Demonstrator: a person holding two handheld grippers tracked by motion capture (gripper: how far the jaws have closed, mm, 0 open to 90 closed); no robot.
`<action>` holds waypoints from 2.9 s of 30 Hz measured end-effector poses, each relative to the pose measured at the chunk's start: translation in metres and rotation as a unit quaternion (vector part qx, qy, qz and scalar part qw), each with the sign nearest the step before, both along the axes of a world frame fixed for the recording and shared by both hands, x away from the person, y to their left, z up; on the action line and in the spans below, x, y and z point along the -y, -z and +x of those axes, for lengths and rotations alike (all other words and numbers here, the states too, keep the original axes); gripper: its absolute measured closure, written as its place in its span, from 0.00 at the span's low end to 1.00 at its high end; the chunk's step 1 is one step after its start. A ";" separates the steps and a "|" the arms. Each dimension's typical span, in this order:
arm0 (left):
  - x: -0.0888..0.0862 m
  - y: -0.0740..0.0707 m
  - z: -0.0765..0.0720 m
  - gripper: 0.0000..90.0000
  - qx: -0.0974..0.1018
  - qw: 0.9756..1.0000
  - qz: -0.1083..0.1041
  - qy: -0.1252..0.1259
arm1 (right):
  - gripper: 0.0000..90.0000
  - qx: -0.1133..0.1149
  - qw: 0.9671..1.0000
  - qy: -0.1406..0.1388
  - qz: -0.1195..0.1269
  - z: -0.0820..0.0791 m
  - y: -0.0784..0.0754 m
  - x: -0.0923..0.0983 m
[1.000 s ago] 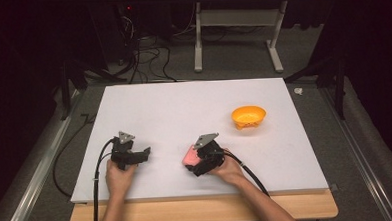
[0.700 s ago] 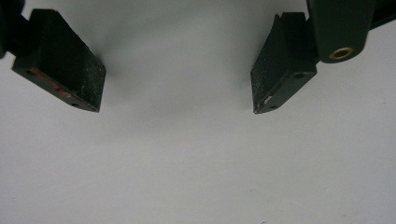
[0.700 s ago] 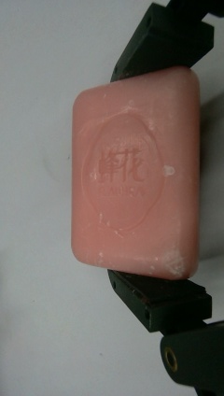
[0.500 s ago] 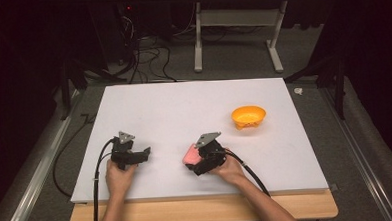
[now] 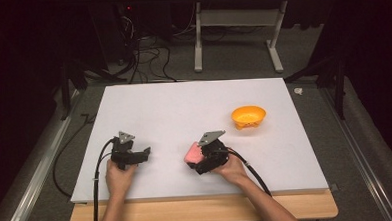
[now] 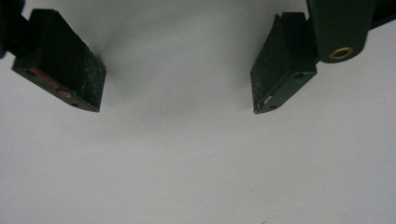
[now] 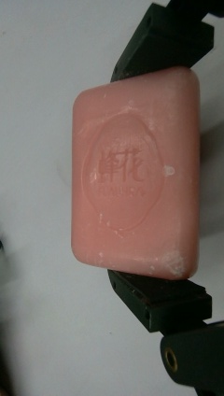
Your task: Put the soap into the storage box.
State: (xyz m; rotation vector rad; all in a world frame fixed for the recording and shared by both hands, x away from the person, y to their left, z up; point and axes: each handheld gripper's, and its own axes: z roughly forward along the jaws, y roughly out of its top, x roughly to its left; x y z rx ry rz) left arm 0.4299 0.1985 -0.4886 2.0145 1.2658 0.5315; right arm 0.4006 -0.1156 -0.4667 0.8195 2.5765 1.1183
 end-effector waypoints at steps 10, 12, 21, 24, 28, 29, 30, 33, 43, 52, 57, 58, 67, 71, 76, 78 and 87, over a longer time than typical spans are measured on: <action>0.000 0.000 0.000 0.21 0.000 1.000 0.000 0.000 | 0.15 0.003 1.000 0.015 0.009 -0.002 -0.008 0.013; 0.000 0.000 0.000 0.21 0.000 1.000 0.000 0.000 | 0.15 0.002 1.000 0.018 0.011 -0.003 -0.010 0.016; 0.000 0.000 0.000 0.21 0.001 1.000 0.000 0.000 | 0.15 0.004 0.999 0.029 0.014 -0.005 -0.016 0.027; 0.000 0.000 0.000 0.21 0.000 1.000 0.000 0.000 | 0.15 0.006 0.999 0.035 0.022 -0.007 -0.018 0.034; 0.000 0.000 0.000 0.21 0.001 1.000 0.000 0.000 | 0.15 0.014 0.999 0.044 0.025 -0.009 -0.018 0.041; 0.000 0.000 0.000 0.21 0.001 1.000 0.000 0.000 | 0.15 0.014 0.999 0.044 0.025 -0.009 -0.018 0.041; 0.000 0.000 0.000 0.21 0.001 1.000 0.000 0.000 | 0.15 0.014 0.998 0.046 0.027 -0.010 -0.018 0.043; 0.000 0.000 0.000 0.21 0.001 1.000 0.000 0.000 | 0.15 0.013 0.998 0.053 0.032 -0.011 -0.019 0.049; 0.000 0.000 0.000 0.21 0.001 1.000 0.000 0.000 | 0.15 0.009 0.996 0.084 0.038 -0.018 -0.019 0.068; 0.000 0.000 0.000 0.21 0.001 1.000 0.000 0.000 | 0.15 0.009 0.994 0.101 0.038 -0.025 -0.021 0.080; 0.000 0.000 0.000 0.21 0.001 1.000 0.000 0.000 | 0.15 0.006 0.993 0.112 0.048 -0.028 -0.021 0.087; 0.000 0.000 0.000 0.21 0.001 1.000 0.000 0.000 | 0.15 0.007 0.992 0.114 0.048 -0.029 -0.021 0.089; 0.000 0.000 0.000 0.21 0.001 1.000 0.000 0.000 | 0.15 0.009 0.989 0.136 0.062 -0.032 -0.025 0.106; 0.000 0.000 0.000 0.21 0.001 1.000 0.000 0.000 | 0.15 0.012 0.988 0.143 0.063 -0.032 -0.026 0.111; 0.000 0.000 0.000 0.21 0.001 1.000 0.000 0.000 | 0.15 0.014 0.986 0.154 0.067 -0.033 -0.029 0.118; 0.000 0.000 0.000 0.21 0.000 1.000 0.000 0.000 | 0.15 0.016 0.985 0.158 0.070 -0.033 -0.030 0.122; 0.000 0.000 0.000 0.21 0.001 1.000 0.000 0.000 | 0.15 0.019 0.980 0.183 0.079 -0.033 -0.033 0.137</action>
